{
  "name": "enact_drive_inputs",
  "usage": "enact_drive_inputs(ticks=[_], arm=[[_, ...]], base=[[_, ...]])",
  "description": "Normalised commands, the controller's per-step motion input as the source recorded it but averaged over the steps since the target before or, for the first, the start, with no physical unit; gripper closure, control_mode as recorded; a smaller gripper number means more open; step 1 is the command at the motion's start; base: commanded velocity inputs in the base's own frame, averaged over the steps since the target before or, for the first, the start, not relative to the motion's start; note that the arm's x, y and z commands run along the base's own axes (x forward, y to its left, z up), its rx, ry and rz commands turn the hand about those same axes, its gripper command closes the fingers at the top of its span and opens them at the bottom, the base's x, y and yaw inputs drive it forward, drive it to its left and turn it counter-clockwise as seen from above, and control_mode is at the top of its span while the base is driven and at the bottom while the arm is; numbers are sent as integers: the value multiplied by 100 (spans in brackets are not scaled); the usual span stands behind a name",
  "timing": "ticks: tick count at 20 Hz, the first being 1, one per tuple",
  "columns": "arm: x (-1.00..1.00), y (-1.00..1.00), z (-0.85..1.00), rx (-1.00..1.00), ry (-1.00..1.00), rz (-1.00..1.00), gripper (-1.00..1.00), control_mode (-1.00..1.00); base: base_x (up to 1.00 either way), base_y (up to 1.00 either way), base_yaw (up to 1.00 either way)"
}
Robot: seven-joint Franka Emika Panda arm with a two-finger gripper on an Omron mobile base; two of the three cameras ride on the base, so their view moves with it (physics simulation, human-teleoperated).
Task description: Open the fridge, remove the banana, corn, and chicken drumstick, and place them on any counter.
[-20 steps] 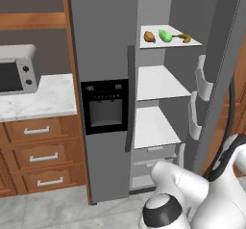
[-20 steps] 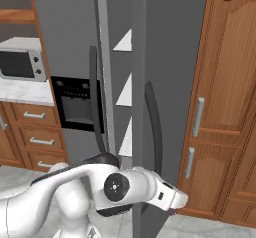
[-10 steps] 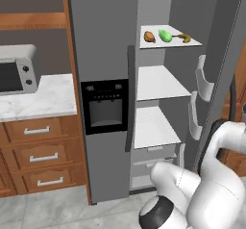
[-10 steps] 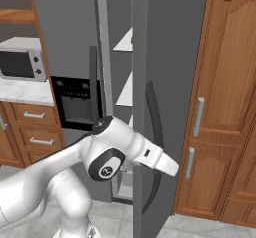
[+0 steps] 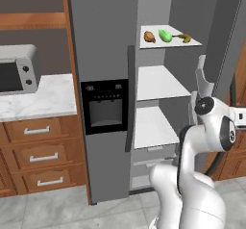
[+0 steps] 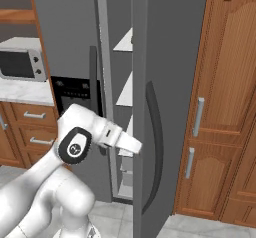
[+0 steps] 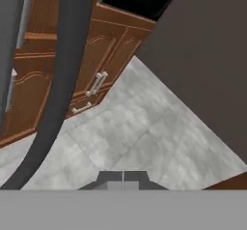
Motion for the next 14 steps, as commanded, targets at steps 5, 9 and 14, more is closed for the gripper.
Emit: enact_drive_inputs(ticks=[5,9,14], arm=[[71,72,48,-10,31,-13,100,-100],[38,7,9,5,28,-11,100,-100],[39,23,1,0,7,-5,100,-100]], base=[[0,0,0],[0,0,0],[0,0,0]])
